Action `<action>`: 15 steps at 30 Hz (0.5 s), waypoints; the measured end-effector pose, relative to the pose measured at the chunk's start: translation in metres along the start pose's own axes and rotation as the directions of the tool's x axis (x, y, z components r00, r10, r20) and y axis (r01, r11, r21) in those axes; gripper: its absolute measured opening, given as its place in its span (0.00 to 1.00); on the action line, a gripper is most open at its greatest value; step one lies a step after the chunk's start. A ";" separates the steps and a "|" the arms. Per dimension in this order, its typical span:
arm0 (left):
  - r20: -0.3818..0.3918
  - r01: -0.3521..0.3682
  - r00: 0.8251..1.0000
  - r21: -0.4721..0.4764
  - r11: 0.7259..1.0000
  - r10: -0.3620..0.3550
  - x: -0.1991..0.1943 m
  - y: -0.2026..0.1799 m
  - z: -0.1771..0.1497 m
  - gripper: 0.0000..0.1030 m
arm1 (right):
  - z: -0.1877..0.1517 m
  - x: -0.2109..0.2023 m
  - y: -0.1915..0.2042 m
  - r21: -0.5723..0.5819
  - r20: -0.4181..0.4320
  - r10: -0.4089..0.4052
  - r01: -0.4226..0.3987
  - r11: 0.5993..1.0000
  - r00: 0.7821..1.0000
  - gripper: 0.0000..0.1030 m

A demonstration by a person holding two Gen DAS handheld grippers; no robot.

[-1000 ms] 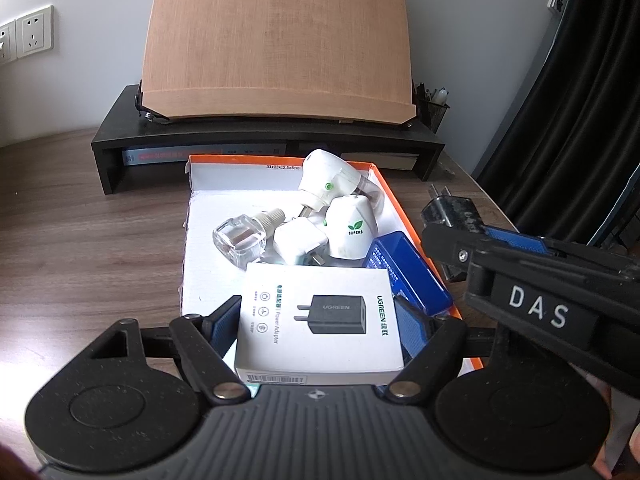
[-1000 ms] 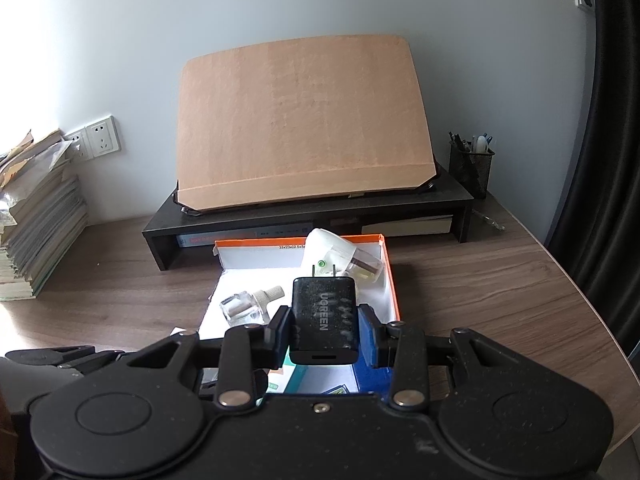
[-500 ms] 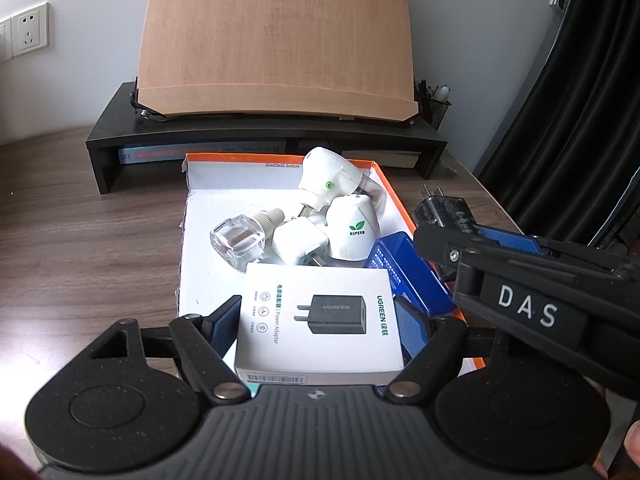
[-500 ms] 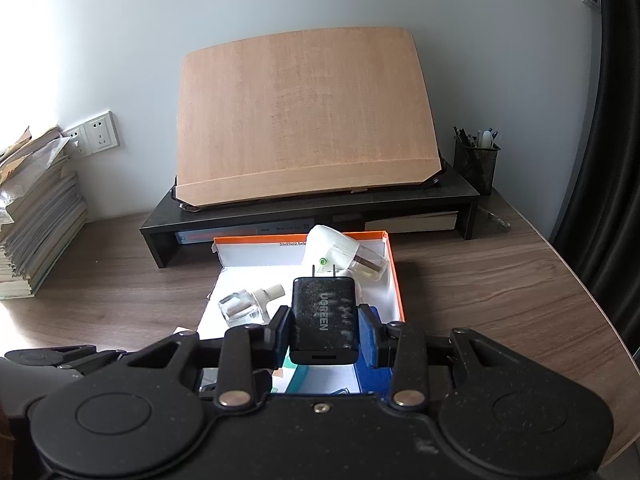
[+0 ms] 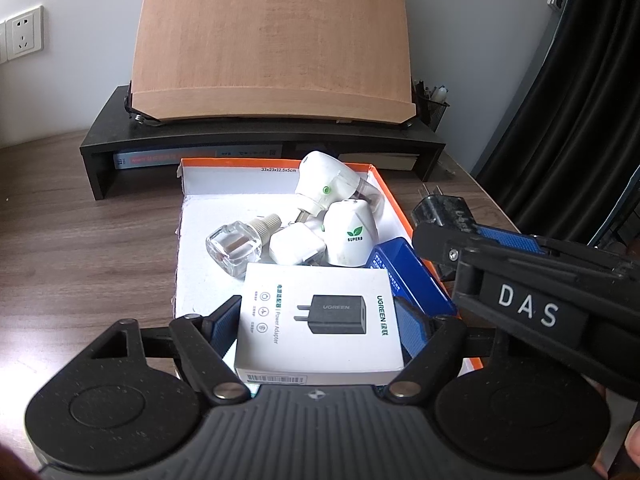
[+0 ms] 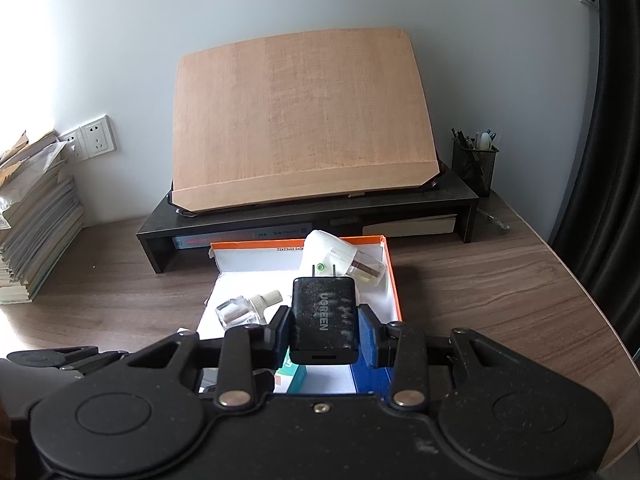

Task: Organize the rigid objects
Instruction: 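Lower the black plug into the box and open the right gripper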

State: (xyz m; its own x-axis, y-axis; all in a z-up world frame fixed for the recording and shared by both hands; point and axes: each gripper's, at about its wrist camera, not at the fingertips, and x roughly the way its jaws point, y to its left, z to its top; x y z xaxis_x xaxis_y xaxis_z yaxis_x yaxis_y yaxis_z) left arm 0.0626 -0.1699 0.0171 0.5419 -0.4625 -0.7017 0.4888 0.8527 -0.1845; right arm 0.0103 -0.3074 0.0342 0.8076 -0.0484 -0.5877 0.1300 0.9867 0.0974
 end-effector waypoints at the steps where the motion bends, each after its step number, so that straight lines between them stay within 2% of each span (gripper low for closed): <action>1: 0.000 0.001 1.000 0.000 1.000 -0.001 0.000 0.000 0.000 0.78 | 0.000 0.000 0.000 0.001 0.000 0.000 0.000 1.000 1.000 0.42; 15: 0.003 0.003 1.000 0.002 1.000 -0.003 -0.006 -0.004 -0.004 0.78 | -0.003 -0.006 0.001 -0.001 0.003 0.001 -0.001 1.000 1.000 0.43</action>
State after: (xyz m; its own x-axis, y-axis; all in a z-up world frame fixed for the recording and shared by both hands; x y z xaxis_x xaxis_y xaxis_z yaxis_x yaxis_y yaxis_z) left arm 0.0546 -0.1690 0.0192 0.5423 -0.4654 -0.6995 0.4919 0.8508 -0.1848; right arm 0.0034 -0.3059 0.0354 0.8095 -0.0481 -0.5852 0.1291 0.9868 0.0973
